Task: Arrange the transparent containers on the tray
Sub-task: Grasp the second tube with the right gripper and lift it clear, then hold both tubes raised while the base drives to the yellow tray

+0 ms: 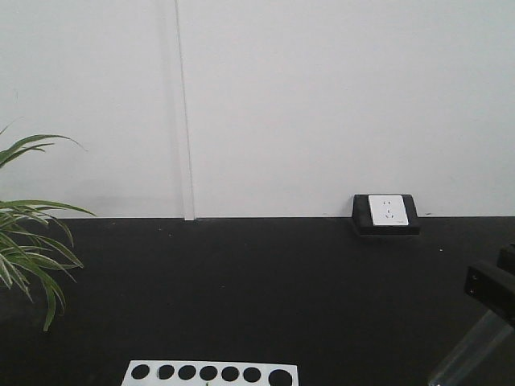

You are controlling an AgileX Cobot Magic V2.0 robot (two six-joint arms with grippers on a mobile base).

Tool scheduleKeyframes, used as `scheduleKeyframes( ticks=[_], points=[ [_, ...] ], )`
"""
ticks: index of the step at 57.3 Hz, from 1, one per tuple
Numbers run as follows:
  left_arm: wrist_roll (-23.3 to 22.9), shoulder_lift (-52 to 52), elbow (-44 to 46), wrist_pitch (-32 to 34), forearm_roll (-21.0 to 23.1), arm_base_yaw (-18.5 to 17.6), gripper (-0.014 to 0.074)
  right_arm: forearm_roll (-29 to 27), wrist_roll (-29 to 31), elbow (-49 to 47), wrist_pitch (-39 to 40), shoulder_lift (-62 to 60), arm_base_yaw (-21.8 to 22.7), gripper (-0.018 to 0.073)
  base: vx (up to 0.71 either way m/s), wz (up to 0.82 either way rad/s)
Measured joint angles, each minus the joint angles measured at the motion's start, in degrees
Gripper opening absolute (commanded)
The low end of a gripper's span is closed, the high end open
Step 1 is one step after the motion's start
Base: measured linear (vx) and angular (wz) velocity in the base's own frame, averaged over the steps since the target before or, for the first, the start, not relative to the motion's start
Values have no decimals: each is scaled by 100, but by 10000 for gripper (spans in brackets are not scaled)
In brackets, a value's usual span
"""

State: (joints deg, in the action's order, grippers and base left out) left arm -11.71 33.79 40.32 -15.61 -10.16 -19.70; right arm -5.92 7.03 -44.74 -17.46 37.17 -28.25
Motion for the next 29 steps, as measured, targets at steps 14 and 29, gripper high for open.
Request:
scheduleKeyframes(
  ticks=[14, 29],
  points=[
    [0, 0, 0, -11, 0, 0, 111, 0, 0, 0, 0, 0, 0, 57, 0, 0],
    [0, 0, 0, -40, 0, 0, 111, 0, 0, 0, 0, 0, 0, 57, -5, 0]
  ],
)
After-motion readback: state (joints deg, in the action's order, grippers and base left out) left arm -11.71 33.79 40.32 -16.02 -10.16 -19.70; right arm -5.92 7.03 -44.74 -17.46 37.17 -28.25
